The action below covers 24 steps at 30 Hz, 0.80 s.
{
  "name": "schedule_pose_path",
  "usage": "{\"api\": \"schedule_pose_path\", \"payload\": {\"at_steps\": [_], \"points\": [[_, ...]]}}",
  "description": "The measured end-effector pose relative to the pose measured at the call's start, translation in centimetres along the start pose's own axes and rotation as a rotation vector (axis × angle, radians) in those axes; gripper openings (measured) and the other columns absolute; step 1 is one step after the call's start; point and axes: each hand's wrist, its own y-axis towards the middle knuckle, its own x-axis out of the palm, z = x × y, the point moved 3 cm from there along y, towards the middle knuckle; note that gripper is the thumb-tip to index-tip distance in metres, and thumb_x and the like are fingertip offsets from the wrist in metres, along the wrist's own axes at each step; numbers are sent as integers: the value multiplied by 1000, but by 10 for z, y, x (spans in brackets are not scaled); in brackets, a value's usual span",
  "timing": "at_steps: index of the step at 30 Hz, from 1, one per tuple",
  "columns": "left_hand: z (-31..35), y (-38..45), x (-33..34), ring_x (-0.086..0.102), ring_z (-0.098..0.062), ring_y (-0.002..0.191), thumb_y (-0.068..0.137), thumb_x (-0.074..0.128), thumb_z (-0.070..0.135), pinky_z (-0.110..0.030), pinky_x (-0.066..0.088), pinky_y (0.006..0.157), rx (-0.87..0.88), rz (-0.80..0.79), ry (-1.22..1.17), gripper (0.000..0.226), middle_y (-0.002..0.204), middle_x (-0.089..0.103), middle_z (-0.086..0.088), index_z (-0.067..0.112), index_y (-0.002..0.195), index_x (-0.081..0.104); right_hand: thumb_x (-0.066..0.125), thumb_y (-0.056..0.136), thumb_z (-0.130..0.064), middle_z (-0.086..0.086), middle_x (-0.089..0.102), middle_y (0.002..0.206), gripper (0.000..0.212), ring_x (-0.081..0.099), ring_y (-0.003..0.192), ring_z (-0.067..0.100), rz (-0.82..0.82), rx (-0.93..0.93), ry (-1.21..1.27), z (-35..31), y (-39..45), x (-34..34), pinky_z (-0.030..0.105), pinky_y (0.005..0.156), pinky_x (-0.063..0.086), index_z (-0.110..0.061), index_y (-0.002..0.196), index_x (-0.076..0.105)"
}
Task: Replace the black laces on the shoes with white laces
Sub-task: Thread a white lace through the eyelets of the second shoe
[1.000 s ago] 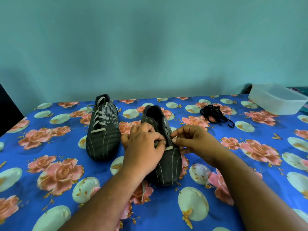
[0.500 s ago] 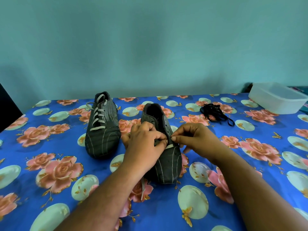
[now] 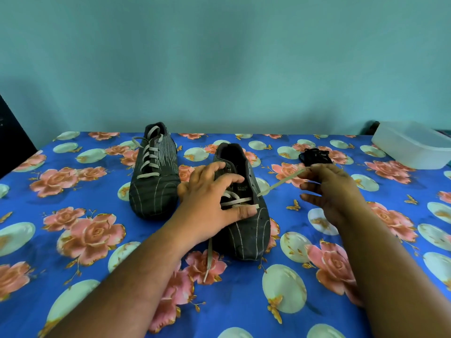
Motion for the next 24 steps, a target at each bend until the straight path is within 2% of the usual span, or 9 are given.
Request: {"api": "schedule_pose_path", "payload": {"at_steps": [2,5,7,10,14,17,20,22,24], "points": [[-2,-1,0,3,-4,147,59,49,90,-50,13,115,-9,-54,-14,97,162,13,16,52,147,33,49,105,-19,11,70,100,15,62,72,20,90,-65,-120,4,5,-3,34,57,54,-11,111,60],[-5,-1,-1,1,-6,151,55,52,92,-51,11,119,-38,-67,-41,116,164,5,17,49,156,13,64,98,-25,0,66,105,10,61,85,13,78,-376,-494,4,3,6,26,67,48,-21,107,61],[-5,-2,-1,-4,-2,150,54,52,92,-50,7,120,-57,-77,-35,121,164,0,18,46,158,7,71,93,-34,-11,63,107,15,57,98,6,-102,-564,-616,3,-5,18,22,78,45,-27,105,67],[-6,-1,0,-7,-7,152,55,48,94,-52,4,121,-64,-85,9,122,165,-2,17,45,158,5,66,86,-53,-17,65,108,30,52,109,2,-412,-695,-782,9,-20,37,17,90,38,-31,105,71],[-8,-1,1,-8,-10,153,53,42,97,-55,3,121,-80,-90,60,121,167,-2,14,48,157,4,70,92,-35,-15,67,94,9,55,99,7,-518,-755,-800,11,-25,46,13,87,37,-26,91,67],[-7,0,2,-7,-10,153,52,41,97,-54,3,120,-79,-87,78,121,167,-1,14,49,157,4,71,92,-24,-8,67,88,9,59,87,4,-568,-617,-699,7,-21,38,12,78,44,-24,85,66],[-8,0,1,-7,-9,152,51,41,98,-53,3,120,-85,-89,81,121,167,0,13,50,156,5,70,94,-23,0,68,86,8,62,83,10,-421,-445,-541,3,-9,22,25,78,50,-17,88,67],[-8,0,1,-8,-9,152,51,41,98,-54,2,120,-90,-93,86,121,167,0,13,50,156,5,68,96,-22,0,66,79,13,62,75,13,-146,-379,-469,1,4,2,24,70,49,-11,90,66],[-8,0,2,-9,-10,153,50,41,98,-56,2,120,-88,-99,88,121,167,-1,13,50,156,5,68,96,-29,1,64,77,18,59,73,22,104,-327,-576,2,14,-17,28,61,42,-13,89,64]]}}
